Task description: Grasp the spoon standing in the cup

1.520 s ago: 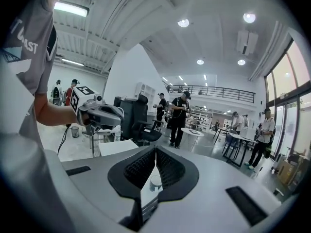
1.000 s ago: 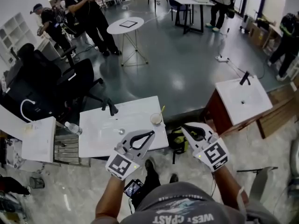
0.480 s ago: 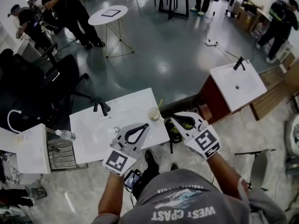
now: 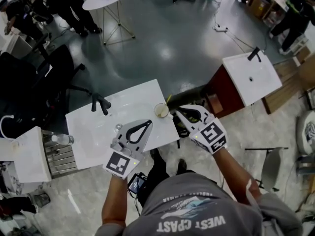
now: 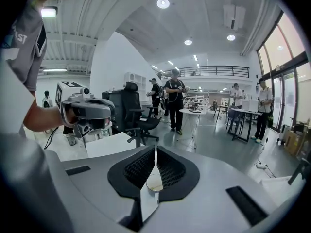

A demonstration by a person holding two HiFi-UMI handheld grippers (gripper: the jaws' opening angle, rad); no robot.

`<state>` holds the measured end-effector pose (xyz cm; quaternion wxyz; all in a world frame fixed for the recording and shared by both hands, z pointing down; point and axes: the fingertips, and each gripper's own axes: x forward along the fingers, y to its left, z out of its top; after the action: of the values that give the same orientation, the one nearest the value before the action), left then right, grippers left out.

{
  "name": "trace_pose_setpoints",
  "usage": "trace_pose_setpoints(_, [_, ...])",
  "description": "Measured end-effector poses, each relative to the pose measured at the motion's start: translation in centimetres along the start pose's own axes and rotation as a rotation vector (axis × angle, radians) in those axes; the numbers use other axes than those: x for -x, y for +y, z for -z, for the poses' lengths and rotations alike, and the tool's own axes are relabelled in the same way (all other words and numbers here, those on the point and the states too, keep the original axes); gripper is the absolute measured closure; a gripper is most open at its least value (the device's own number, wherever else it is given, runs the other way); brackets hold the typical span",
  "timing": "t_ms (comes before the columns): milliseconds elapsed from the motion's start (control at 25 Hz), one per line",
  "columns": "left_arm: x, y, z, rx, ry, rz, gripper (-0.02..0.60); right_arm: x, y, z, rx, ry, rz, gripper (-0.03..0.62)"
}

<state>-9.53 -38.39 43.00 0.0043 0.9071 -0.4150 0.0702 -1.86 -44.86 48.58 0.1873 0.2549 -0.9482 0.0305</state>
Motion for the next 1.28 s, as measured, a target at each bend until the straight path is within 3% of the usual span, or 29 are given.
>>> trace_pose_setpoints(760, [-1.3, 5.0, 7.2, 0.161, 0.082, 0.023, 0.58, -9.8, -3.8, 11.9, -0.272, 0.173, -0.005, 0.557])
trace_pose_setpoints(880, [-1.6, 5.6, 8.2, 0.175, 0.093, 0.031, 0.58, -11.0, -4.2, 13.6, -0.303, 0.208, 0.004, 0.497])
trace_pose_setpoints(1280, [-2.1, 6.8, 10.6, 0.223, 0.123, 0.05, 0.58, -13.8, -4.1, 16.7, -0.404, 0.256, -0.007, 0.468])
